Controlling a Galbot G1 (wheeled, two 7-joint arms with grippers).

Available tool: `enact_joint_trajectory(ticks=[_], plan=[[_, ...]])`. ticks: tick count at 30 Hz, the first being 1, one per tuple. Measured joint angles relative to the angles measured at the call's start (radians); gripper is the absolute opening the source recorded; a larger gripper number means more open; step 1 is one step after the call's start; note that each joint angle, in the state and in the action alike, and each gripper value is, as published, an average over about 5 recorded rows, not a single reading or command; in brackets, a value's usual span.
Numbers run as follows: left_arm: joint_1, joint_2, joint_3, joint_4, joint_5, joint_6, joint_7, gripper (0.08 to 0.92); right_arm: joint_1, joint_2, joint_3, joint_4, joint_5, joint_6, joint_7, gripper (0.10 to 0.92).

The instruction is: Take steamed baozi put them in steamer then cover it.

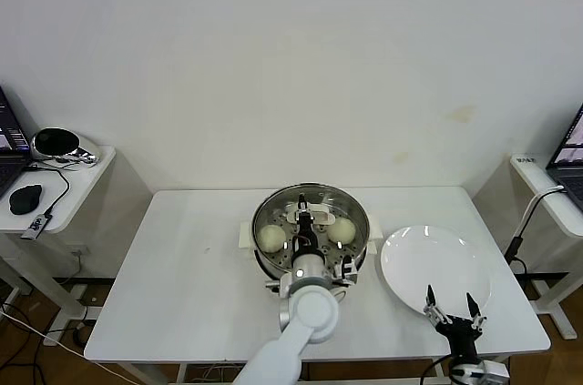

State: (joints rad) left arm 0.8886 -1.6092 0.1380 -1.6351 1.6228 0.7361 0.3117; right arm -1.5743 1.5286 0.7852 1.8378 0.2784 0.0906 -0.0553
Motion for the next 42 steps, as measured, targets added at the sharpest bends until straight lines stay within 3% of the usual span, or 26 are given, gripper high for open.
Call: enact_joint_trajectory(ticks=[16, 36, 42], plan=[[0.008, 0.000, 0.005, -0.004, -0.018, 0.001, -0.011, 0.166, -0.003, 0.000, 0.000, 0.003, -0.001, 0.001, -0.001, 0.823], [0.079, 0.020, 0.053, -0.198, -0.059, 0.000, 0.035, 0.733, -0.008, -0.009, 0.011, 0.008, 0.001, -0.001, 0.000, 0.823], [0.115, 0.039, 0.059, -0.248, -0.065, 0.000, 0.036, 0.819, -0.010, -0.014, 0.014, 0.011, 0.004, -0.002, -0.002, 0.823]])
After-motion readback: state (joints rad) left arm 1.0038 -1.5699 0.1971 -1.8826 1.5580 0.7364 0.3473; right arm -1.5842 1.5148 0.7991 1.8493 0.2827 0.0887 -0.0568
